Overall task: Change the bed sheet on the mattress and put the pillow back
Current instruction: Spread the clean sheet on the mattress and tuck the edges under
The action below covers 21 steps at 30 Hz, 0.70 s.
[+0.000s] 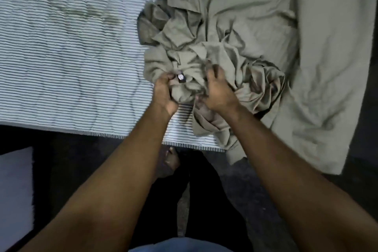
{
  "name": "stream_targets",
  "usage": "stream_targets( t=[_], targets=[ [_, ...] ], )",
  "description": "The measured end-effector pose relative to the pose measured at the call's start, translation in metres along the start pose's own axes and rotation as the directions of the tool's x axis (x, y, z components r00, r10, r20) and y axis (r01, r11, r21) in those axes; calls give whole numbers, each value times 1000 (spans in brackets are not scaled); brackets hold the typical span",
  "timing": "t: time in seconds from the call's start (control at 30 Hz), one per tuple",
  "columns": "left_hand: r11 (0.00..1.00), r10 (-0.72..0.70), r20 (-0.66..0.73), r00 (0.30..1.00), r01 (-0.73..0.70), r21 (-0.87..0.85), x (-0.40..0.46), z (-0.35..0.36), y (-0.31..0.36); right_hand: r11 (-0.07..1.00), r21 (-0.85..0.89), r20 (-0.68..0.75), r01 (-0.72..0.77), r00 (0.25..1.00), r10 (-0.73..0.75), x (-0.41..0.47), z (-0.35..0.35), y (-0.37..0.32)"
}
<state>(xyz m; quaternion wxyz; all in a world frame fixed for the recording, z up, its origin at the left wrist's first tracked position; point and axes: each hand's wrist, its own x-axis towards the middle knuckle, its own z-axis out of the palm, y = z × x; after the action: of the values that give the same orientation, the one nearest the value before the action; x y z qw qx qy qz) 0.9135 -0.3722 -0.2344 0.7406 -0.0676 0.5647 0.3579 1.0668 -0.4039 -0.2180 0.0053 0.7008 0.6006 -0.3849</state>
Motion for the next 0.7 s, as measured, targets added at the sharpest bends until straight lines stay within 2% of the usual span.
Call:
stream_targets(
  t=[0.1, 0.2, 0.27, 0.3, 0.33, 0.4, 0.43, 0.47, 0.5, 0.57, 0.63, 0.7],
  targets=[
    [991, 44, 45, 998, -38, -132, -44, -7, 24, 995, -99, 63, 33, 998, -27, -2, -21, -33],
    [977, 140, 155, 978, -111, -180, -96, -13, 59, 945, -294, -121, 145, 975, -187, -30, -63, -93],
    [962, 240, 255, 937, -193, -195, -146, -1, 90, 872, -448, -255, 196, 907, -335, -58, -89, -138],
    [941, 331, 260, 907, -295, -168, -166, 4, 104, 862, -465, -294, 201, 883, -365, -69, -96, -157],
    [902, 432, 260, 864, -410, -135, -185, 6, 121, 871, -447, -321, 204, 872, -369, -82, -101, -175],
    [749, 647, 276, 711, -661, -52, -217, 6, 157, 918, -317, -337, 239, 876, -345, -93, -97, -208],
    [678, 708, 280, 648, -735, -14, -226, 4, 173, 940, -210, -322, 268, 889, -326, -91, -92, -222],
    [640, 735, 277, 619, -768, 19, -231, 1, 187, 951, -93, -258, 295, 915, -309, -84, -85, -235],
    [642, 734, 264, 626, -766, 29, -234, -1, 196, 949, 42, -178, 312, 937, -300, -77, -78, -246],
    [705, 691, 245, 681, -708, -21, -240, -10, 221, 897, 293, -83, 332, 943, -322, -69, -70, -278],
    [758, 634, 275, 723, -651, -35, -248, -22, 252, 836, 391, -160, 385, 923, -351, -62, -64, -313],
    [757, 606, 338, 720, -652, 31, -264, -36, 284, 848, 305, -328, 433, 884, -333, -57, -59, -344]
  ],
)
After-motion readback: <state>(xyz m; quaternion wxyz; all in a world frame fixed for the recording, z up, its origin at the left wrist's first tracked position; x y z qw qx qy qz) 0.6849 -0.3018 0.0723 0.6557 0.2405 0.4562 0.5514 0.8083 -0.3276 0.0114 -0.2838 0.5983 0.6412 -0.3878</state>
